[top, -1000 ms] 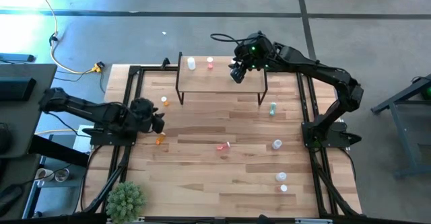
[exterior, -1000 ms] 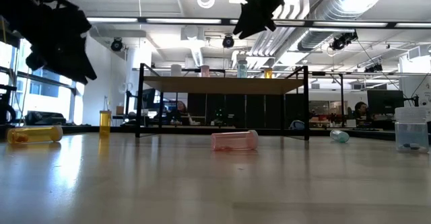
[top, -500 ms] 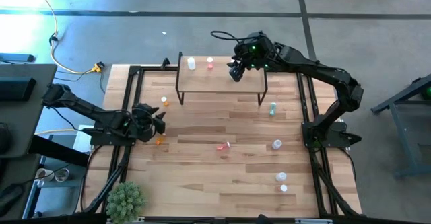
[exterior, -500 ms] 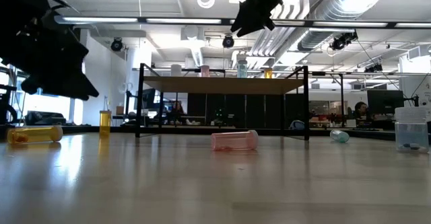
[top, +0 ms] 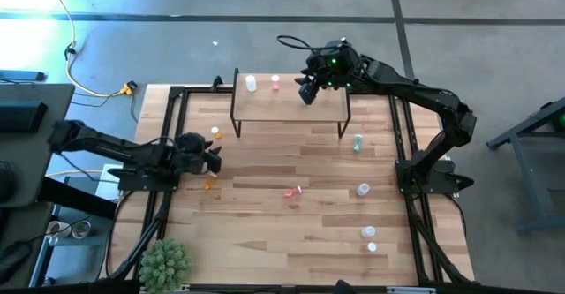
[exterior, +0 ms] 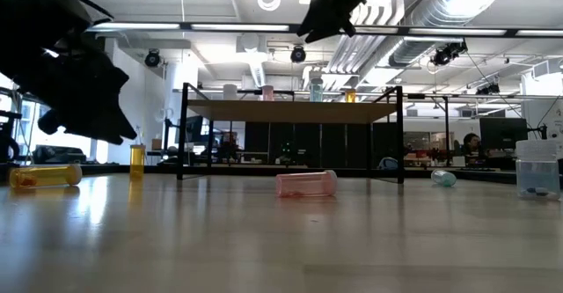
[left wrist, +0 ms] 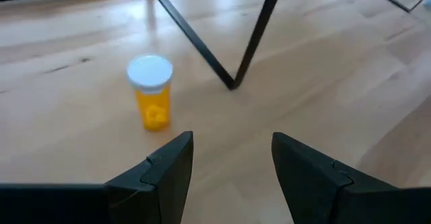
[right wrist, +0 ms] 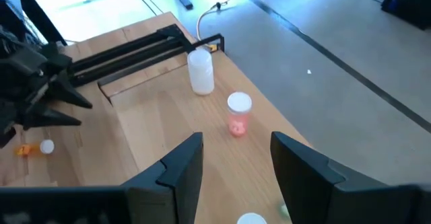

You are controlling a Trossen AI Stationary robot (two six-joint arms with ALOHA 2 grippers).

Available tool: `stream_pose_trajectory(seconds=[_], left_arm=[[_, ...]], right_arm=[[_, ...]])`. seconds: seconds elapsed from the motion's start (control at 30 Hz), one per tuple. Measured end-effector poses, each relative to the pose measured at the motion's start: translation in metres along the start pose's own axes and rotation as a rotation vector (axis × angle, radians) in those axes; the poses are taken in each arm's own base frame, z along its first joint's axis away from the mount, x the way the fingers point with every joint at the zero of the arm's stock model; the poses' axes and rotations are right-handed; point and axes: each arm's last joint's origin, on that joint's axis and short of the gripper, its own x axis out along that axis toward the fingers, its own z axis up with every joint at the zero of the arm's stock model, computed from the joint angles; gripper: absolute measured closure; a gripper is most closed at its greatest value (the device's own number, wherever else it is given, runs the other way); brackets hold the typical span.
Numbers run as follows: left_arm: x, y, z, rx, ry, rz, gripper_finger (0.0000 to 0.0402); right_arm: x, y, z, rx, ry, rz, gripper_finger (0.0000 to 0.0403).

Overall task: Pick and place medicine bottles onto shelf by color
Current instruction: Put the top yellow pill bottle on the shelf aligned with the other yellow pill bottle

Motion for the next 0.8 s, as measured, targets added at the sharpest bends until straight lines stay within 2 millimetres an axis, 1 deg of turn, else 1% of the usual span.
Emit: stream_pose_trajectory(seconds=[0.1, 0.23, 0.37, 0.43, 0.57, 0.8], left_arm=[[0.006, 0.003, 0.006, 0.003, -0.001, 0.03, 0.0209], [0.013, 0.011, 0.012, -0.055, -0.001, 0.102, 0.0209], [0.02, 0.019, 0.016, -0.103, 0.033, 0.153, 0.0209], [0.023, 0.021, 0.016, -0.097, 0.063, 0.165, 0.0209], [0.029, 0.023, 0.017, -0.056, 0.089, 0.173, 0.0209], [0.042, 0.024, 0.02, -0.091, 0.099, 0.194, 0.0209]], right_arm=[[0.0, 0.0, 0.002, 0.022, -0.017, 0.001, 0.0237], [0.0, 0.0, 0.003, 0.024, -0.035, 0.002, 0.0237], [0.0, 0.0, 0.003, 0.025, -0.036, 0.002, 0.0237], [0.0, 0.0, 0.003, 0.025, -0.036, 0.002, 0.0237], [0.0, 0.0, 0.004, 0.024, -0.036, 0.002, 0.0237], [0.0, 0.0, 0.003, 0.023, -0.036, 0.001, 0.0237]])
